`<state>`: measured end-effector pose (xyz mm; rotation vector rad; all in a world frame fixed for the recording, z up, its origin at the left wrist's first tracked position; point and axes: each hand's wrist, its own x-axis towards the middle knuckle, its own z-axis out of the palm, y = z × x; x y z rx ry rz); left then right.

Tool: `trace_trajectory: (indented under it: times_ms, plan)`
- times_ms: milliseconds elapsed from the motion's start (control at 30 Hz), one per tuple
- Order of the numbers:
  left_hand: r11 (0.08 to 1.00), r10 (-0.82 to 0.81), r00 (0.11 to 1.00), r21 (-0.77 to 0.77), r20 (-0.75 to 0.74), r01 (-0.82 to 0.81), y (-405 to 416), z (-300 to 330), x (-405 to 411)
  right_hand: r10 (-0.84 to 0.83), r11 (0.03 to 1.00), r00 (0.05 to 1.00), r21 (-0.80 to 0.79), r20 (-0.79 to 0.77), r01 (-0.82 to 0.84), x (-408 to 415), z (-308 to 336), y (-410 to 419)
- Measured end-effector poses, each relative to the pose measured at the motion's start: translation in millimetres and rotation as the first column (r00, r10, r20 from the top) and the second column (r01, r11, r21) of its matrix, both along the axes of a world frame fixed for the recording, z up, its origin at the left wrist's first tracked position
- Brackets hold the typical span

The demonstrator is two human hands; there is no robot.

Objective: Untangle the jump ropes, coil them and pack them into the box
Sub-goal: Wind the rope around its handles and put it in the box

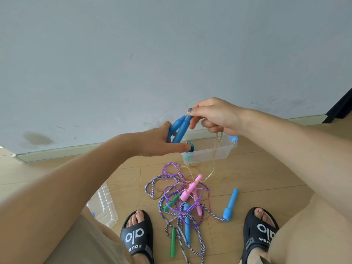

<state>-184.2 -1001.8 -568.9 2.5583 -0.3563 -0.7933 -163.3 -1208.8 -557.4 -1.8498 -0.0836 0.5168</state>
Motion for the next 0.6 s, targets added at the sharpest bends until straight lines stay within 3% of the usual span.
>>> trace_trajectory:
  times_ms: [200, 467, 533, 600]
  plan:
    - [0.993, 0.113, 0.962, -0.061, 0.247, -0.101, -8, -7, 2, -0.079, 0.993, 0.996, 0.089, -0.049, 0.084, 0, 4, 5]
    - [1.0, 0.006, 0.928, 0.019, 0.372, -0.014, 8, 4, 9, -0.083, 0.997, 0.996, -0.002, -0.012, 0.083, 2, 0, -2]
    - [0.998, -0.018, 0.921, 0.055, 0.389, -0.004, 14, 6, 12, -0.066, 0.993, 0.995, -0.093, 0.08, 0.073, 1, -2, -3]
    - [0.999, 0.035, 0.95, -0.03, 0.312, -0.028, 20, 6, 15, 0.014, 0.96, 0.976, -0.276, 0.216, 0.047, -1, -3, -2]
